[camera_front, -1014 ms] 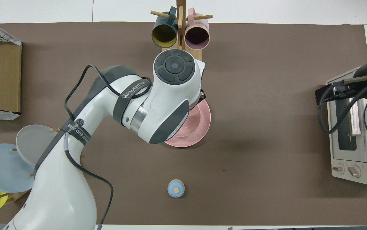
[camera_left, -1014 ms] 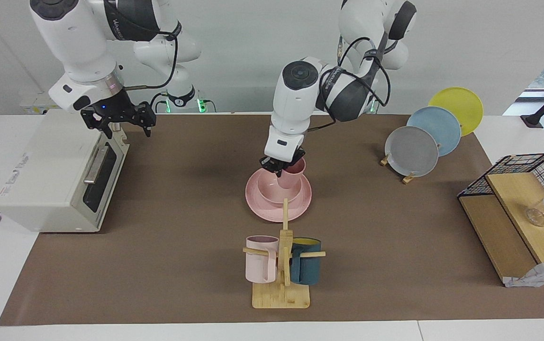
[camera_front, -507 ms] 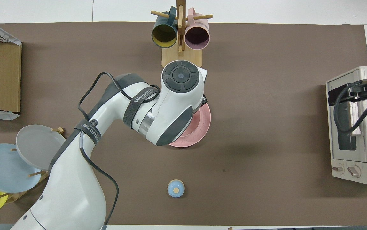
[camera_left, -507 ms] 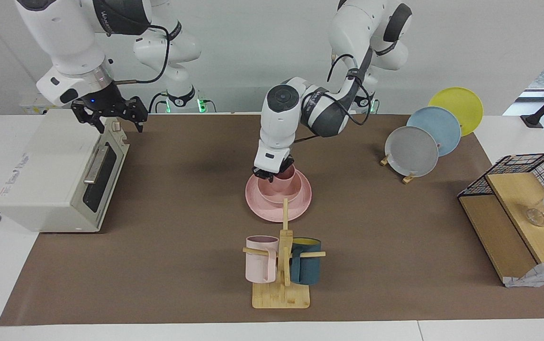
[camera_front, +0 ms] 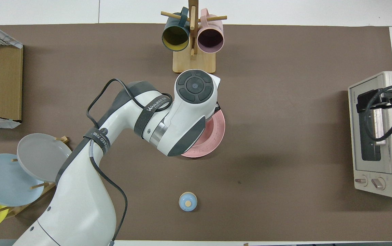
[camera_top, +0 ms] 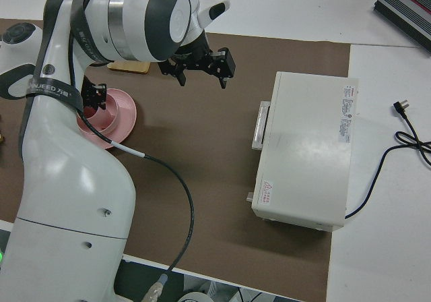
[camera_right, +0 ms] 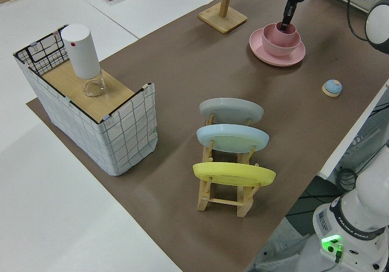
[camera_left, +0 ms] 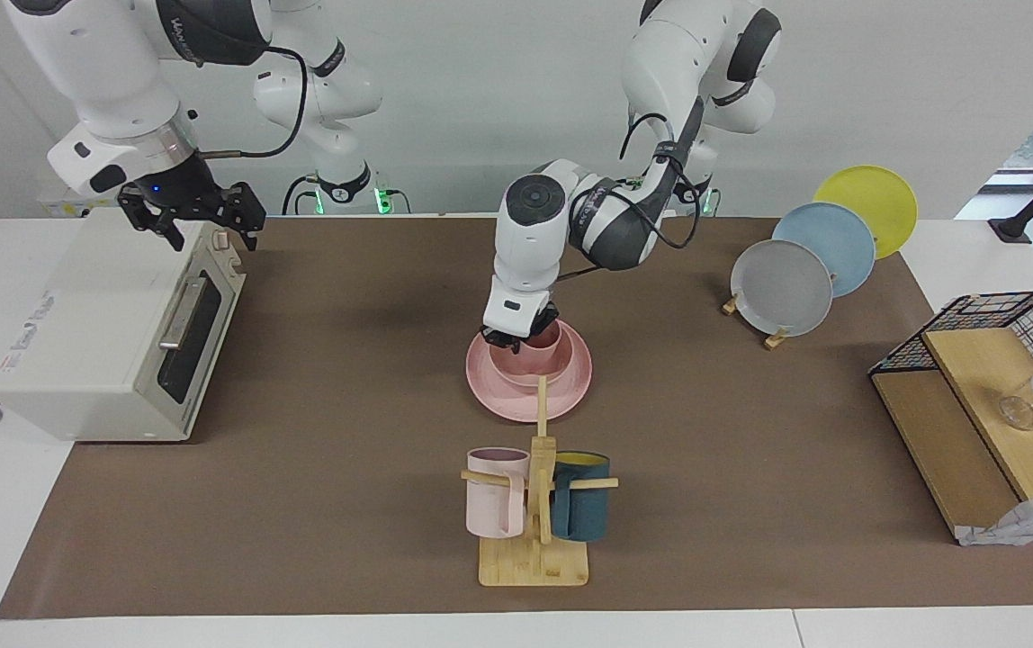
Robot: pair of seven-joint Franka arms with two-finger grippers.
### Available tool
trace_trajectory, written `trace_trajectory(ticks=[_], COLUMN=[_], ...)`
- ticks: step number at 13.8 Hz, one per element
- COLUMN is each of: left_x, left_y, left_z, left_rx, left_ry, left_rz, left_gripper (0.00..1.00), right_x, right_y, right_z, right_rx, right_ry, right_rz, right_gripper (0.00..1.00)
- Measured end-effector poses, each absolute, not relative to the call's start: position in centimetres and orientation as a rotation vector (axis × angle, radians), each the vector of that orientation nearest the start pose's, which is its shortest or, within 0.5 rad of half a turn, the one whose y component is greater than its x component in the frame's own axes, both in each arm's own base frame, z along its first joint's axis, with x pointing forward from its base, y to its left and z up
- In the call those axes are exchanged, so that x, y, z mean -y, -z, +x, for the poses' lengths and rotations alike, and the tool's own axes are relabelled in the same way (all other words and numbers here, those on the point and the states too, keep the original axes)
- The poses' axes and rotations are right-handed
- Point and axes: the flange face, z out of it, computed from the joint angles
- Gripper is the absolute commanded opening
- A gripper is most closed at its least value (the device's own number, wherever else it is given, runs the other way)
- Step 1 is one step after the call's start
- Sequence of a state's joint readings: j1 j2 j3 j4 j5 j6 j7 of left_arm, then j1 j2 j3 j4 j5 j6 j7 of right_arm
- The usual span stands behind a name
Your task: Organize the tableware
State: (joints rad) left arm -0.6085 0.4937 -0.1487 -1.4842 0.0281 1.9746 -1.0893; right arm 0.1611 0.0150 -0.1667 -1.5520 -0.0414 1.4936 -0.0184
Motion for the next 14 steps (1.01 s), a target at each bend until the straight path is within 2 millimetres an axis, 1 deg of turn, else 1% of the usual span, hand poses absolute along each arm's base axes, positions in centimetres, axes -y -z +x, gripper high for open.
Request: trace_trajectory(ticks=[2,3,4,5,6,7,9,10,11,12,13,14], left_x=[45.9,45.2,43.9,41.6,38.5,34.8,26.9,22.5,18.5,15.0,11.9,9.6], left_y=[-39.5,-40.5,-42.4,-45.0,-48.2,-51.4,-56.6,-58.6,-60.0,-61.1,-61.8,-62.1], left_z=[52.2,52.7,53.5,54.6,55.8,56.7,58.0,58.3,58.4,58.4,58.2,57.9], left_rx=[0.545,0.561,0.578,0.590,0.597,0.600,0.553,0.496,0.424,0.353,0.281,0.228], left_ry=[-0.038,-0.018,0.009,0.032,0.056,0.077,0.103,0.099,0.084,0.065,0.043,0.026], left_rz=[-3.120,-3.121,-3.124,-3.125,-3.126,-3.124,-3.119,-3.115,-3.112,-3.109,-3.107,-3.106], left_gripper=[1.00,1.00,1.00,1.00,1.00,1.00,1.00,1.00,1.00,1.00,1.00,1.00], right_x=[0.7,0.7,0.7,0.7,0.7,0.7,0.7,0.7,0.7,0.7,0.7,0.7], right_y=[-61.9,-61.9,-61.9,-61.9,-61.9,-61.9,-61.9,-61.9,-61.9,-61.9,-61.9,-61.9], right_z=[55.1,55.1,55.1,55.1,55.1,55.1,55.1,55.1,55.1,55.1,55.1,55.1], right_rx=[0.018,0.018,0.018,0.018,0.018,0.018,0.018,0.018,0.018,0.018,0.018,0.018], right_ry=[-0.118,-0.118,-0.118,-0.118,-0.118,-0.118,-0.118,-0.118,-0.118,-0.118,-0.118,-0.118], right_rz=[-3.182,-3.182,-3.182,-3.182,-3.182,-3.182,-3.182,-3.182,-3.182,-3.182,-3.182,-3.182], right_gripper=[1.00,1.00,1.00,1.00,1.00,1.00,1.00,1.00,1.00,1.00,1.00,1.00])
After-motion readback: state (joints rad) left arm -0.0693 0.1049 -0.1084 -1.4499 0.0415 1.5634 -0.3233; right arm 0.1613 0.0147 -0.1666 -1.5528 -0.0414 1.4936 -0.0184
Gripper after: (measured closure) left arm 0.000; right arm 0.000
